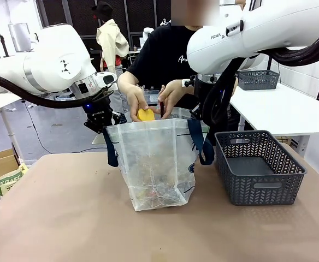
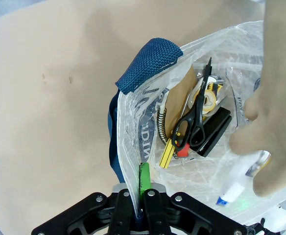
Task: Transfer purchased items from the store into the shopping bag.
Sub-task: Move the Reusable shopping bag to the right side of the table.
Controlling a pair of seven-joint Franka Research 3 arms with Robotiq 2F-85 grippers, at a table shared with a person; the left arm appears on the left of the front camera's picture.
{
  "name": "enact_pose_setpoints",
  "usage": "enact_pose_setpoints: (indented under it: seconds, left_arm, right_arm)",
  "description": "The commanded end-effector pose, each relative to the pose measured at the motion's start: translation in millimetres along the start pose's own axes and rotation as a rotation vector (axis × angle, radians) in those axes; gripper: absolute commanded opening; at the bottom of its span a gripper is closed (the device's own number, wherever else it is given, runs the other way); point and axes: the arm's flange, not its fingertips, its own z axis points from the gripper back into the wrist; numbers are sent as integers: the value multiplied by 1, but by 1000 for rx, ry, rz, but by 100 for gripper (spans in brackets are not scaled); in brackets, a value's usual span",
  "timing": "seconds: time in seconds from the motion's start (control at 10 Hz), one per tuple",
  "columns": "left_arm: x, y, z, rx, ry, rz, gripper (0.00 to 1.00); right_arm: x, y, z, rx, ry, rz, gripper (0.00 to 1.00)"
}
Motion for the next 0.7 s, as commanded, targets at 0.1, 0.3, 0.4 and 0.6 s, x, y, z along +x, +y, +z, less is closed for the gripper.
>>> enact_pose_setpoints:
  seconds: [0.1, 0.3, 0.4, 0.6]
  left_arm:
    - [0, 2, 0, 1, 0, 2, 0]
    - [0, 2, 0, 1, 0, 2, 0]
    - [0, 2, 0, 1, 0, 2, 0]
    - [0, 2, 0, 1, 0, 2, 0]
  right_arm:
    - [0, -1, 1, -1, -1, -1, 0]
    - [0, -1, 1, -1, -1, -1, 0]
    - [0, -1, 1, -1, -1, -1, 0]
    - [0, -1, 1, -1, -1, -1, 0]
